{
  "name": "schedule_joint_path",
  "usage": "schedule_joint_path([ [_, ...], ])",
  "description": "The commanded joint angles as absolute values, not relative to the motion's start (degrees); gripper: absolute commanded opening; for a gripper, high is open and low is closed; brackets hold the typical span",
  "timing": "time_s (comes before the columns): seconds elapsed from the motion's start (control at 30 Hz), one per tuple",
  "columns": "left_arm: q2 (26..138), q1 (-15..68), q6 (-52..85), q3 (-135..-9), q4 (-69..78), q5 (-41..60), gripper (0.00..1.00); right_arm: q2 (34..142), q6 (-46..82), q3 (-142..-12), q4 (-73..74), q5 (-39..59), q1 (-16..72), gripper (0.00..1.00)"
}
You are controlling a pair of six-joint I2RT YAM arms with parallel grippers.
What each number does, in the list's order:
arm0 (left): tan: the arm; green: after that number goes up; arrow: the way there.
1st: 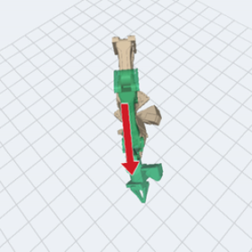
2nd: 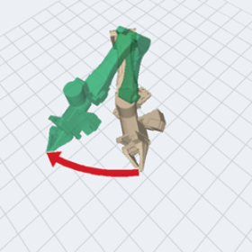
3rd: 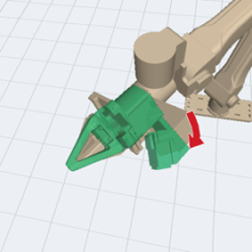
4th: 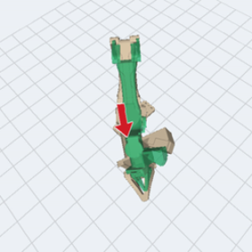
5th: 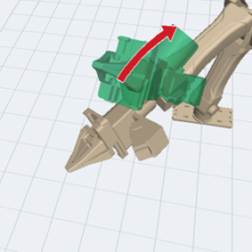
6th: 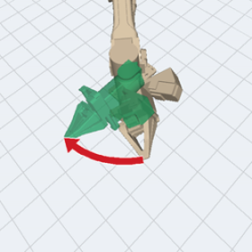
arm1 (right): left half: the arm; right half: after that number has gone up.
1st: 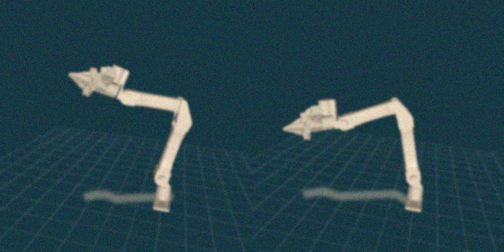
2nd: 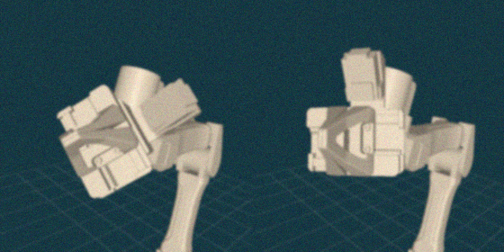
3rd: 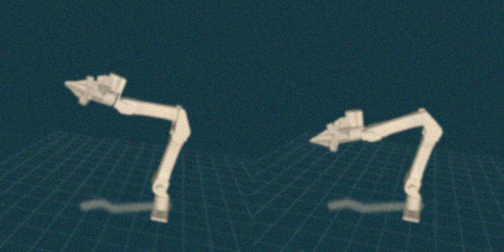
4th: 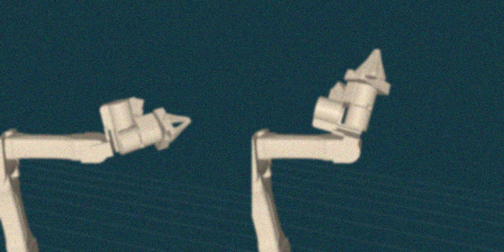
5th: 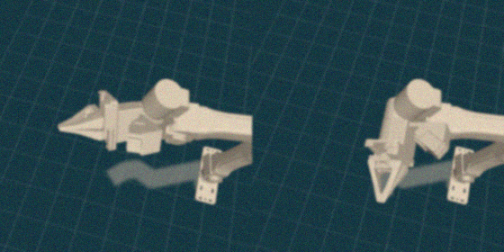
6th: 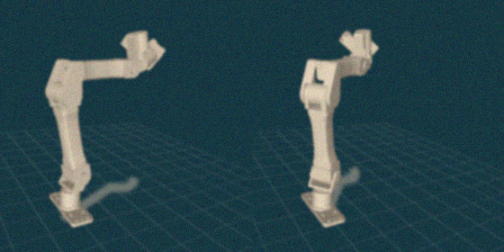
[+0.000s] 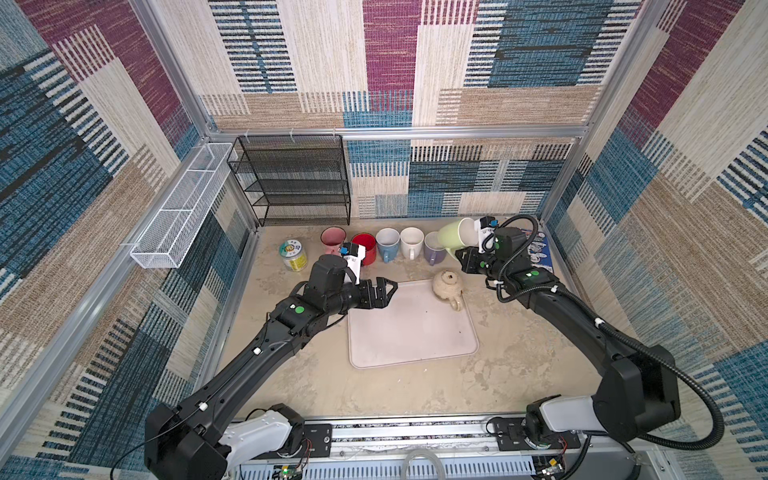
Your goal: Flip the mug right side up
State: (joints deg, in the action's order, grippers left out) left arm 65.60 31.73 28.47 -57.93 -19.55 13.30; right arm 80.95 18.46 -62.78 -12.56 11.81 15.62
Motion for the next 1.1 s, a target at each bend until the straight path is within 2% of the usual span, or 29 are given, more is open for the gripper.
schedule_joint_path([
  [0.0,65.9,31.6,26.5,-59.1,-25.4,10.3,1.00,83.7,16.0,-65.6,-10.7,8.9,14.6,0.00],
  [0.43,67.1,31.6,26.2,-59.8,-28.7,10.4,1.00,98.9,12.3,-77.9,-16.6,3.1,12.0,0.00],
  [1.07,69.4,31.6,26.0,-58.5,-27.5,11.3,1.00,111.5,10.3,-84.0,-18.9,2.3,8.1,0.00],
])
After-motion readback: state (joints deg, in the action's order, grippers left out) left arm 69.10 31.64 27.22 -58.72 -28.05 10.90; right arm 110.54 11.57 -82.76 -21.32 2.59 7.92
